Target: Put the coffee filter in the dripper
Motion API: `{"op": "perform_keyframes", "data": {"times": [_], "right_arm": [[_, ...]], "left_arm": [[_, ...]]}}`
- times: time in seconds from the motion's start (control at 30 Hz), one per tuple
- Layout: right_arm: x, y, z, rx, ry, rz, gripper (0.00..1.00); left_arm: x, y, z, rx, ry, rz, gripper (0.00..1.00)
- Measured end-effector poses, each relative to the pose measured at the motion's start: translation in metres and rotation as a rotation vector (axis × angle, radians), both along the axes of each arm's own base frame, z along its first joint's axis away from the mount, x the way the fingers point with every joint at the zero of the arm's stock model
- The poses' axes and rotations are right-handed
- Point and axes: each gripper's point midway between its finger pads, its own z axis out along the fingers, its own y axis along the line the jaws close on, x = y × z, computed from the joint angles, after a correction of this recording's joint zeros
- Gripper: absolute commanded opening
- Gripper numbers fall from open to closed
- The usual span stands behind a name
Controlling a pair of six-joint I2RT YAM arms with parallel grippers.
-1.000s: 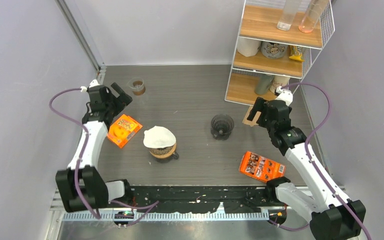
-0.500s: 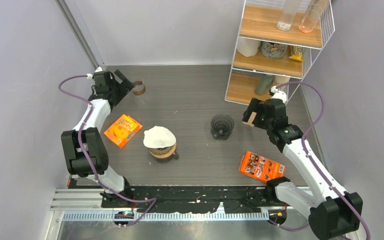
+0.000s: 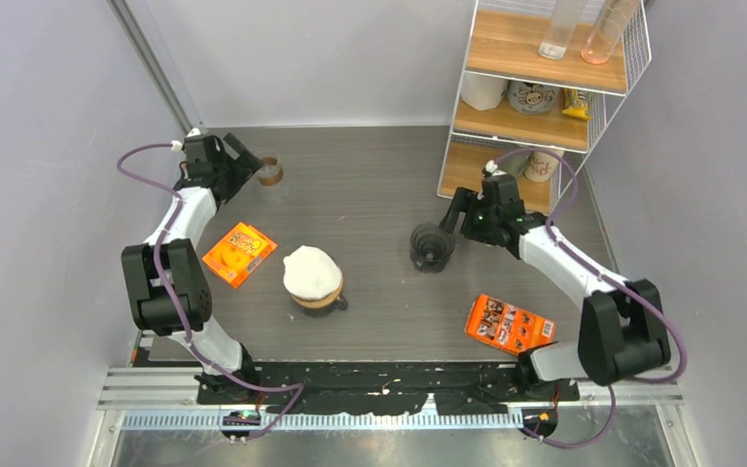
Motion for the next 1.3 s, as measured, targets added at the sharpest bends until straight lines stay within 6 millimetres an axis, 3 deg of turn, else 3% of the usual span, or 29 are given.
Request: {"op": "perform_keyframes", "data": {"times": [0.1,0.23,0.3,0.37,0.6,0.77,0.83,0.97,1.1,1.2,1.3], "right_arm": [[0.004,0.015,-0.015,0.006,0.052,0.032,0.71],[0.004,0.027,-0.029,0.012,0.099,0.053,0.48],[0.003,0.031,-0.034,0.017,0.115,0.059,0.2],[0.002,0.032,-0.036,0.019,0.123,0.07,0.07],[-0.001,0.038,-0.025,0.037,0.103,0.121,0.05],[0.005,0.042,0.02,0.047,0.002,0.151,0.05],[0.01,0.046,0.047,0.065,-0.06,0.157,0.05],[0.017,0.056,0.092,0.137,-0.125,0.128,0.05],[0.017,0.061,0.113,0.183,-0.095,0.093,0.05],[0.019,0.064,0.121,0.199,-0.06,0.082,0.05],[0.016,0.071,0.119,0.233,-0.003,0.086,0.05]], "left_arm": [[0.0,-0.002,0.001,-0.007,-0.003,-0.011,0.96],[-0.001,-0.007,0.001,-0.02,-0.004,-0.031,0.96],[-0.002,-0.01,0.002,-0.031,-0.009,-0.047,0.96],[-0.005,-0.014,0.005,-0.043,-0.015,-0.064,0.96],[-0.016,-0.038,0.036,-0.064,-0.089,-0.184,0.96],[-0.036,-0.075,0.088,-0.003,-0.214,-0.331,0.96],[-0.048,-0.101,0.106,0.029,-0.26,-0.408,0.95],[-0.086,-0.161,0.145,0.136,-0.385,-0.61,0.93],[-0.129,-0.212,0.17,0.231,-0.512,-0.819,0.91],[-0.161,-0.241,0.172,0.268,-0.574,-0.947,0.89],[-0.189,-0.269,0.159,0.296,-0.598,-1.057,0.86]]}}
